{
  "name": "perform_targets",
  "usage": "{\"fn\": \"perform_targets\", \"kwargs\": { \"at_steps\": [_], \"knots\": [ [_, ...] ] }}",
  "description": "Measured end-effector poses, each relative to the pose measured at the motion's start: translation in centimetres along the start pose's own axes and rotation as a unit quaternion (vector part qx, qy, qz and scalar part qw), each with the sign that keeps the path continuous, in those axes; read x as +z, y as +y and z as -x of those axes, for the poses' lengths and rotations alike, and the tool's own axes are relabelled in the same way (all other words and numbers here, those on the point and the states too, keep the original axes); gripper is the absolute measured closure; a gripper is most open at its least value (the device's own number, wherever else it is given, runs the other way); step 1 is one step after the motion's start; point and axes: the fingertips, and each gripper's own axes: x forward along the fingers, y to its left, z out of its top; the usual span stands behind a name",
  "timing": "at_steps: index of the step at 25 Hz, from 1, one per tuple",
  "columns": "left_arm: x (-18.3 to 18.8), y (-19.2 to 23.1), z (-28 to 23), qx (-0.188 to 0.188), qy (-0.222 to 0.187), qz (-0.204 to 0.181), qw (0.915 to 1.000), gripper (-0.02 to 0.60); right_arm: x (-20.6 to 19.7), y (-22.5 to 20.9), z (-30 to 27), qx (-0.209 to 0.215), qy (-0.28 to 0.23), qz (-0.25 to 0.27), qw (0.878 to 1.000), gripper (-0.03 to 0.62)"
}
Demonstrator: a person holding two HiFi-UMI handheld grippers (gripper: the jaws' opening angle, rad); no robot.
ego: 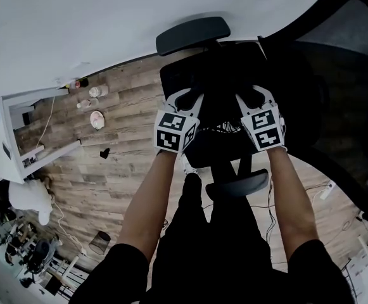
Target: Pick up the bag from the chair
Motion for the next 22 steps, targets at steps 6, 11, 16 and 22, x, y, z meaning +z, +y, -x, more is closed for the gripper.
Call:
{"fn": "perform_targets", "kwargs": {
  "at_steps": [6,11,16,22],
  "knots": [
    [0.8,-1.4,2.6,0.012,-0.026,-0.009,0.9996,0.514,1.3,0.8,2.9,-0.027,-0.057,-0.007,0.998,0.489],
    [2.8,-2.7,5.3,0.001,-0.076,-0.011,0.997,0.514,3.2,1.1,5.4,-0.04,-0.101,-0.024,0.994,0.496],
    [4.9,-3.8,7.4,-0.013,-0.115,-0.017,0.9931,0.515,5.5,1.1,7.7,-0.048,-0.141,-0.02,0.989,0.499],
    [7.0,-5.0,10.6,-0.033,-0.154,-0.039,0.9867,0.519,7.0,1.2,10.6,-0.056,-0.178,-0.032,0.982,0.503]
  ]
}}
